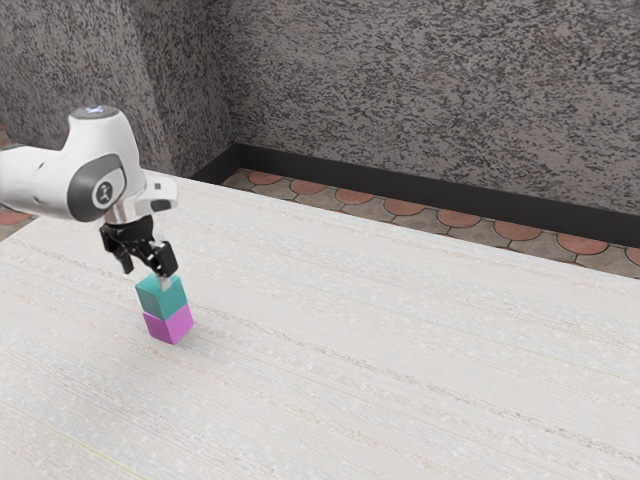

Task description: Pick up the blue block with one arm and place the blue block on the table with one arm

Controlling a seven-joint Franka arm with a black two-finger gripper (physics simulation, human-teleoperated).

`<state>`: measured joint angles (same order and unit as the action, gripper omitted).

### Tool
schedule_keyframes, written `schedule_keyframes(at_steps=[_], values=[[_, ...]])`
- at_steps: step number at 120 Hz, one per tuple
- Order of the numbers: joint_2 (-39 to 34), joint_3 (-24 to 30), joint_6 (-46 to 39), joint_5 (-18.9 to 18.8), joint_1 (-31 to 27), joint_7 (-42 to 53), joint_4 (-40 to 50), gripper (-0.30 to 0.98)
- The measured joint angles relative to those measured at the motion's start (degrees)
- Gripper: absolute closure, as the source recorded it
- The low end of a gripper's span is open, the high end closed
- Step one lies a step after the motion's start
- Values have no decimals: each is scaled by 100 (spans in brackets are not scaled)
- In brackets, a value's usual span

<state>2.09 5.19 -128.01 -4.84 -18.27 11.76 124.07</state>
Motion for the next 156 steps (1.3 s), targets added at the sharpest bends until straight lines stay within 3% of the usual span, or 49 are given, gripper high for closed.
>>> schedule_keyframes(at_steps=[126, 156], values=[[1002, -9, -177, -4, -124, 405, -529, 0], [1005, -9, -179, -8, -113, 421, -538, 27]])
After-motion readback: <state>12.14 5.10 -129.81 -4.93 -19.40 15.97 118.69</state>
